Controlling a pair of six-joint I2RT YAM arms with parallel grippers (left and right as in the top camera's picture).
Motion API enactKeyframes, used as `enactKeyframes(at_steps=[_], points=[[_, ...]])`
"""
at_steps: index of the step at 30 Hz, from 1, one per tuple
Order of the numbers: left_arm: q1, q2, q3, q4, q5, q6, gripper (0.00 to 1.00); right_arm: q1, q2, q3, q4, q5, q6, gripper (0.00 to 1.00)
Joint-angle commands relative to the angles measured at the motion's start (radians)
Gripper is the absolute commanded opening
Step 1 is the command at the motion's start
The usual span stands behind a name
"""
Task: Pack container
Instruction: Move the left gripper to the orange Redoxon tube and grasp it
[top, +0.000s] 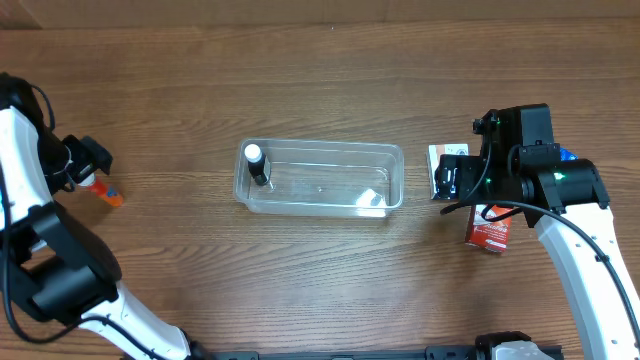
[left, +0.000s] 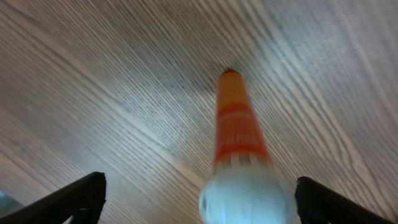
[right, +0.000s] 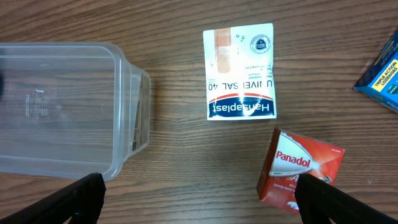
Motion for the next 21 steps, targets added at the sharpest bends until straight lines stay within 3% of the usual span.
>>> enactKeyframes(at_steps=[1, 10, 21], points=[[0.001, 0.058, -0.008, 0.005, 0.035, 0.019, 0.76, -0.003, -0.003, 0.025, 0.003, 0.006, 0.001, 1.00], [0.001, 0.071, -0.007, 0.035, 0.034, 0.020, 0.40, -0.003, -0.003, 0.025, 0.003, 0.006, 0.001, 1.00], [-0.034, 0.062, -0.005, 0.027, 0.034, 0.020, 0.16, -0.003, -0.003, 0.025, 0.003, 0.006, 0.001, 1.00]])
